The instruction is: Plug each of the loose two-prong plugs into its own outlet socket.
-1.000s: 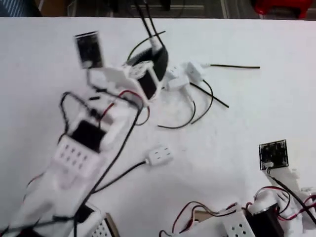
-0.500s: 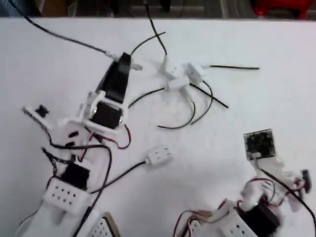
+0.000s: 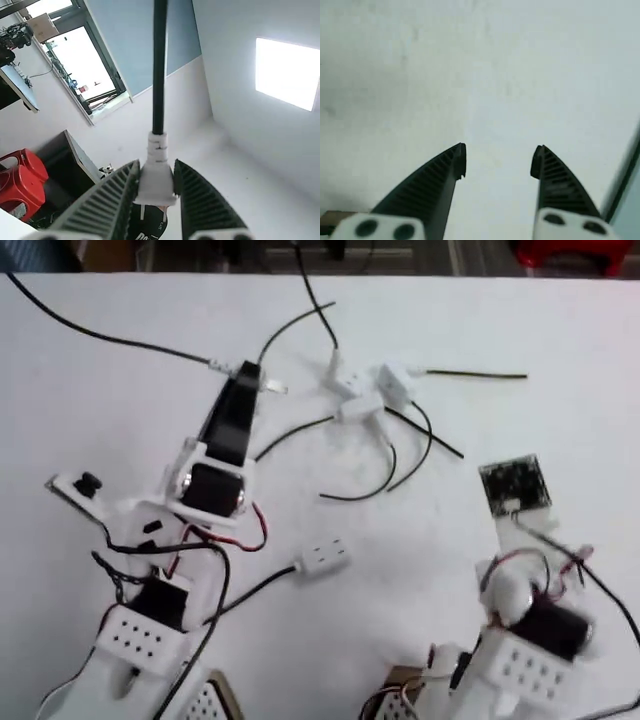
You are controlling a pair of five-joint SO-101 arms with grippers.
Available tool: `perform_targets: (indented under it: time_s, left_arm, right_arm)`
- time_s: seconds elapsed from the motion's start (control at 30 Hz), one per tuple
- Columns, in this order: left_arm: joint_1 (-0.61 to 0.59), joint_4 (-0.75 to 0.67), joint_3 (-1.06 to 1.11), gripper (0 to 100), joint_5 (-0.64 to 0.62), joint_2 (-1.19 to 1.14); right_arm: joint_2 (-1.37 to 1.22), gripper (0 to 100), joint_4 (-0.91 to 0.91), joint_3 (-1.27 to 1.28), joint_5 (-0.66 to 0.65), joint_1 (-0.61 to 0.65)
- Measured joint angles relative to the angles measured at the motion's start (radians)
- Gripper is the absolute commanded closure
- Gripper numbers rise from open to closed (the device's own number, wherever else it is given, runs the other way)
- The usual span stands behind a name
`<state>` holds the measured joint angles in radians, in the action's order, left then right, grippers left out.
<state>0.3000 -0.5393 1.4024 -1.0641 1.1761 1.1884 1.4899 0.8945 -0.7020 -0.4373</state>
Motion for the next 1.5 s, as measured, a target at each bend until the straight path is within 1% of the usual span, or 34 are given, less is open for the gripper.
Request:
perform_targets:
  time_s: [0.13,0.3,0.33,0.4,0.5,0.53,0.6,0.67,0.83,0.93,1.03,1.1,1.2,1.4,1.5]
  left_arm:
    - [0.014,0.000,0.038,98,0.000,0.000]
    - [0.081,0.000,0.057,98,0.000,0.000]
    - [0.084,0.000,0.060,98,0.000,0.000]
    - [0.087,0.000,0.061,98,0.000,0.000]
    - [0.087,0.000,0.061,97,0.000,0.000]
    - [0.087,0.000,0.061,97,0.000,0.000]
    - [0.087,0.000,0.061,97,0.000,0.000]
    - [0.087,0.000,0.061,97,0.000,0.000]
    - [0.087,0.000,0.061,97,0.000,0.000]
    - [0.087,0.000,0.061,97,0.000,0.000]
    - [0.087,0.000,0.061,97,0.000,0.000]
    - [0.087,0.000,0.061,97,0.000,0.000]
    - [0.087,0.000,0.063,97,0.000,0.000]
    - [0.087,0.000,0.081,97,0.000,0.000]
    - [0.087,0.000,0.081,97,0.000,0.000]
  right_arm:
    - [-0.255,78.3,0.023,-0.186,0.103,0.094]
    - [-0.468,78.5,0.072,-0.423,0.299,0.206]
    - [-0.486,79.5,0.083,-0.457,0.327,0.233]
    - [-0.503,84.7,0.094,-0.497,0.362,0.298]
    - [-0.509,97.7,0.094,-0.517,0.381,0.405]
    - [-0.509,98.8,0.094,-0.519,0.384,0.445]
    - [-0.509,96.5,0.075,-0.520,0.385,0.517]
    - [-0.509,98.2,0.060,-0.522,0.385,0.577]
    - [-0.509,98.0,0.044,-0.522,0.385,0.736]
    - [-0.509,98.0,-0.015,-0.522,0.385,0.829]
    - [-0.514,98.0,-0.092,-0.522,0.387,0.882]
    - [-0.517,98.0,-0.132,-0.532,0.420,0.902]
    - [-0.517,98.0,-0.173,-0.552,0.462,0.908]
    - [-0.517,98.1,-0.256,-0.582,0.485,0.914]
    - [-0.520,98.1,-0.295,-0.591,0.545,0.914]
